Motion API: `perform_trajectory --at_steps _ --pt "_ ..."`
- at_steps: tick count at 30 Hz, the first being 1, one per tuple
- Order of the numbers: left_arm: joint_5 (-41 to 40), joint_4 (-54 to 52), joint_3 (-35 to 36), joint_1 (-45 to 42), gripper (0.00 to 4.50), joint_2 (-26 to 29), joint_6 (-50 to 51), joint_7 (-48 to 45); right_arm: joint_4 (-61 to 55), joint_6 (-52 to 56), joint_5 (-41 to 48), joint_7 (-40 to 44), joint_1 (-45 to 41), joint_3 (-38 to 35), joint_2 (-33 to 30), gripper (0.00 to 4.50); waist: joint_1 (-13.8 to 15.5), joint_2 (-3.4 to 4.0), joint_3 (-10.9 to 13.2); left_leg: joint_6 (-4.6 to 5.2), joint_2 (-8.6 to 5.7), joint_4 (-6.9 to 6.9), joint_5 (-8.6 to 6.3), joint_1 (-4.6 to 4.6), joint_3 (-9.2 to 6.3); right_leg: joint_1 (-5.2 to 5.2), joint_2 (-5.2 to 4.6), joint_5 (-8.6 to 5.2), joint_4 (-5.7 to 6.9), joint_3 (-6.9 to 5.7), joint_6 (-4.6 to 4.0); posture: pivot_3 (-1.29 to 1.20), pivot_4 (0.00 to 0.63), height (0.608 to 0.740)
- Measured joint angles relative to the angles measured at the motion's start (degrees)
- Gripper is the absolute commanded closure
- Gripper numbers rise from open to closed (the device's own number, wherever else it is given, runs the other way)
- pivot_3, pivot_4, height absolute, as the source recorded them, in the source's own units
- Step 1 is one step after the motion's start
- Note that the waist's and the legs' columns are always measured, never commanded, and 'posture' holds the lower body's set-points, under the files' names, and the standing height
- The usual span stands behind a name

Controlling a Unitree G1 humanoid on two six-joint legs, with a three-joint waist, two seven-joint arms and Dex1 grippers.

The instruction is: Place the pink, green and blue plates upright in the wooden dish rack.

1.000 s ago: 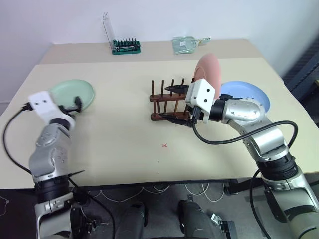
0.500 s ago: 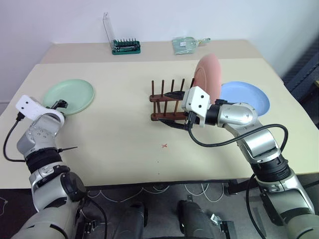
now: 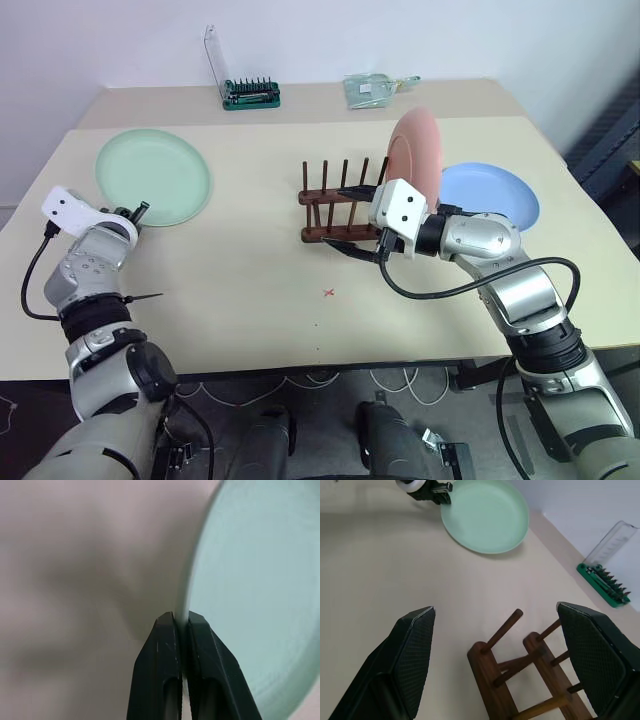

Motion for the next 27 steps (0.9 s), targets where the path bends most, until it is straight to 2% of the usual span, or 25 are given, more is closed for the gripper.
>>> perform_trajectory --at_steps 5,7,10,13,16,18,20,27 --pt "1.0 -17.7 -10.8 2.9 4.44 -3.1 1.1 -2.3 5.6 -6.9 -6.3 -2.8 -5.0 0.5 1.7 0.53 0.1 -0.07 0.0 -0.03 0.00 0.01 0.01 -0.04 0.00 -0.02 0.01 0.02 -0.01 0.00 -0.01 0.00 0.150 0.740" --pt "1.7 -24.0 -15.4 2.5 4.50 -2.9 2.3 -3.2 7.2 -9.1 -7.2 -2.7 -6.7 0.8 2.2 0.01 0.0 -0.06 0.0 -0.04 0.00 -0.01 0.02 -0.03 0.02 -0.02 0.00 0.02 -0.03 0.01 -0.01 0.00 0.150 0.740" --pt "2.5 -29.5 -19.8 0.6 4.50 -3.2 5.9 -2.9 10.1 -12.5 -9.2 -3.3 -8.4 1.3 3.7 0.01 -0.1 -0.05 0.0 -0.04 0.01 0.00 0.02 -0.02 0.02 -0.02 0.02 0.02 -0.01 0.01 -0.01 0.00 0.150 0.740" --pt "1.1 -31.4 -20.4 -3.4 4.50 -6.3 9.6 -0.8 14.2 -19.2 -15.2 -5.2 -11.6 3.1 3.4 0.01 -0.1 -0.05 0.0 -0.04 0.00 0.00 0.03 -0.03 0.02 -0.03 0.02 0.02 -0.01 0.01 -0.01 0.00 0.150 0.740" --pt "0.3 -34.1 -23.2 -6.6 4.50 -6.4 13.7 -1.0 19.3 -27.2 -22.0 -8.4 -15.2 4.9 3.3 0.01 -0.3 -0.05 0.0 -0.10 0.00 -0.05 0.06 -0.02 0.04 -0.03 0.02 0.02 -0.04 0.02 0.00 0.00 0.150 0.740" --pt "-1.5 -35.4 -22.6 -7.9 4.50 -7.8 16.0 -0.3 22.4 -30.4 -24.6 -9.7 -16.0 5.3 3.1 0.01 -0.2 -0.05 0.0 -0.11 0.00 -0.04 0.06 -0.02 0.04 -0.03 0.02 0.01 -0.05 0.02 0.00 0.00 0.150 0.740" --pt "-4.0 -36.5 -20.9 -8.6 4.50 -9.5 18.6 0.6 24.7 -33.0 -26.9 -11.0 -16.0 6.0 3.1 0.01 -0.3 -0.05 0.0 -0.12 0.00 -0.04 0.07 -0.02 0.04 -0.03 0.02 0.01 -0.05 0.02 0.00 0.00 0.150 0.740" --pt "-7.8 -37.8 -20.0 -8.6 4.50 -10.4 25.0 1.5 28.5 -37.2 -33.2 -14.9 -16.7 6.4 3.0 0.01 -0.2 -0.05 0.1 -0.15 0.00 -0.03 0.09 -0.02 0.04 -0.03 0.03 0.02 -0.04 0.03 -0.01 0.00 0.150 0.740"
